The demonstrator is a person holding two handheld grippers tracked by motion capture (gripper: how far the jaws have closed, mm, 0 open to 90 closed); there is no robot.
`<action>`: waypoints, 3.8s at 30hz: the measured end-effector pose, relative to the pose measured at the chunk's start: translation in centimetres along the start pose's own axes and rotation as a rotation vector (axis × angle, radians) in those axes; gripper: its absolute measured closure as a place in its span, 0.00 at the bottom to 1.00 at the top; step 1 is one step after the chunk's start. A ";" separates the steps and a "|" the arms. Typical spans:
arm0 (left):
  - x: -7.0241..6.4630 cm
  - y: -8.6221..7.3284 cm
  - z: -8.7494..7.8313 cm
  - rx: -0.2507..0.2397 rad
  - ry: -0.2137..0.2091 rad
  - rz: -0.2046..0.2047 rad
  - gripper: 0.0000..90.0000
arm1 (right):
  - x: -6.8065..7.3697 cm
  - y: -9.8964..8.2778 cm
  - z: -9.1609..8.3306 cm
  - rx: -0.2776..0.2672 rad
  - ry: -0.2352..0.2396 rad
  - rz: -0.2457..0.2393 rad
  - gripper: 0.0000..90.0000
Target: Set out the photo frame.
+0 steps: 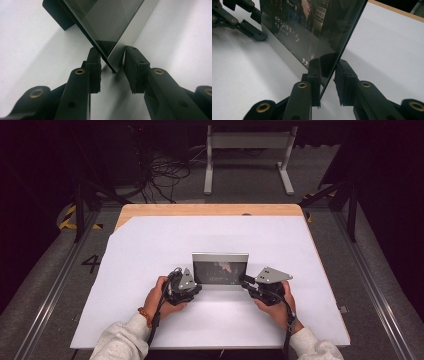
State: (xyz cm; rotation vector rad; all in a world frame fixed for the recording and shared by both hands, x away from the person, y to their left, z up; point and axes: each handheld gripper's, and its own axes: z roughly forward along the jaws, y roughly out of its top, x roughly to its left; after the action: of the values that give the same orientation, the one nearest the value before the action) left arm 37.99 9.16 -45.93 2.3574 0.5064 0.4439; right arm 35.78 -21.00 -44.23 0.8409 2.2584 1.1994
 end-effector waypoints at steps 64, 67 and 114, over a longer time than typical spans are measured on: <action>-1.7 -4.5 -5.1 -0.070 -0.044 -0.050 0.22 | 1.8 -1.0 -2.6 0.078 0.018 -0.096 0.32; -1.8 -4.8 -5.3 -0.075 -0.049 -0.057 0.19 | 2.0 -0.9 -2.5 0.080 0.024 -0.104 0.27; -2.8 -6.3 -5.6 -0.072 -0.057 -0.075 0.07 | 3.3 -2.7 -3.0 0.119 0.038 -0.181 0.10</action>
State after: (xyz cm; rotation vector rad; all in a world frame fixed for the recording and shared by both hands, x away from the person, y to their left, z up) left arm 31.58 15.31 -46.75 2.2671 0.5414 0.3541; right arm 30.74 -21.63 -45.31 0.6440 2.3983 1.0164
